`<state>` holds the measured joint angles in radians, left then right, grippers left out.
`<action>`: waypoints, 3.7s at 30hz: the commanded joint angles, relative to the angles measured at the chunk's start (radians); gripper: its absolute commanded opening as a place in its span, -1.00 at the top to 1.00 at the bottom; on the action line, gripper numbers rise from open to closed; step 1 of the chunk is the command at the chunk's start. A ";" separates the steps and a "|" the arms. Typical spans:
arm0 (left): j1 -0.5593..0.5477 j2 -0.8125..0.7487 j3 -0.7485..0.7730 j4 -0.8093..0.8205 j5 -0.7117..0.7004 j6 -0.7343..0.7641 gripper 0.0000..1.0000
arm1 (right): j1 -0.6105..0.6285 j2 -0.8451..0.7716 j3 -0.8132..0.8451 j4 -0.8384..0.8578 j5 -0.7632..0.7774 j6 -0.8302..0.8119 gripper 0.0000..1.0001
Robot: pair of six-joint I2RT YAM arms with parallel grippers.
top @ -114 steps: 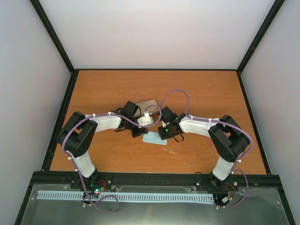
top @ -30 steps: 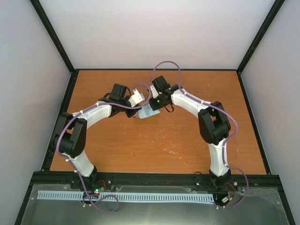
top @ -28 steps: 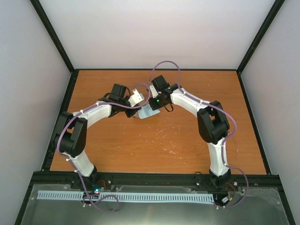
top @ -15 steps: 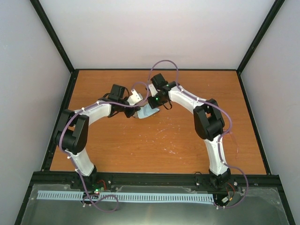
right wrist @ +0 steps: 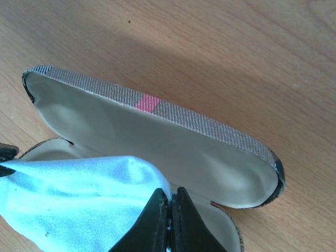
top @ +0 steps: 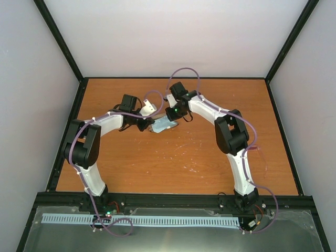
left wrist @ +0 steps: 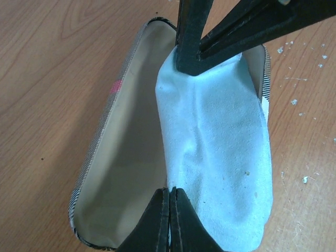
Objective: Organize the sunglasses
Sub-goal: Place the glasses cleaning cloth in the sunglasses case.
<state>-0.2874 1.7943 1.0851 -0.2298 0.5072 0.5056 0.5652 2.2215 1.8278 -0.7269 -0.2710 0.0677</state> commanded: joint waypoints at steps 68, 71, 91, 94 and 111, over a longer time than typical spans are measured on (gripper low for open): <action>0.022 0.066 0.065 0.097 -0.053 0.066 0.68 | -0.041 0.099 0.112 -0.002 -0.022 0.035 0.68; 0.022 0.058 0.070 0.096 -0.058 0.054 0.68 | -0.041 0.092 0.112 -0.002 -0.008 0.035 0.35; 0.033 -0.010 0.098 0.107 -0.049 -0.032 0.50 | -0.041 -0.080 -0.014 0.060 0.141 0.075 -0.17; 0.033 -0.017 0.096 0.108 -0.058 -0.036 0.50 | -0.041 -0.092 -0.016 0.054 0.172 0.084 -0.15; 0.037 -0.033 0.176 0.046 -0.045 -0.029 0.50 | -0.425 -0.827 -0.653 -0.315 0.439 0.683 -0.21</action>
<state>-0.2611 1.7744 1.2144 -0.1513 0.4419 0.4812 0.1844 1.5684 1.2636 -0.8413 0.1234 0.5434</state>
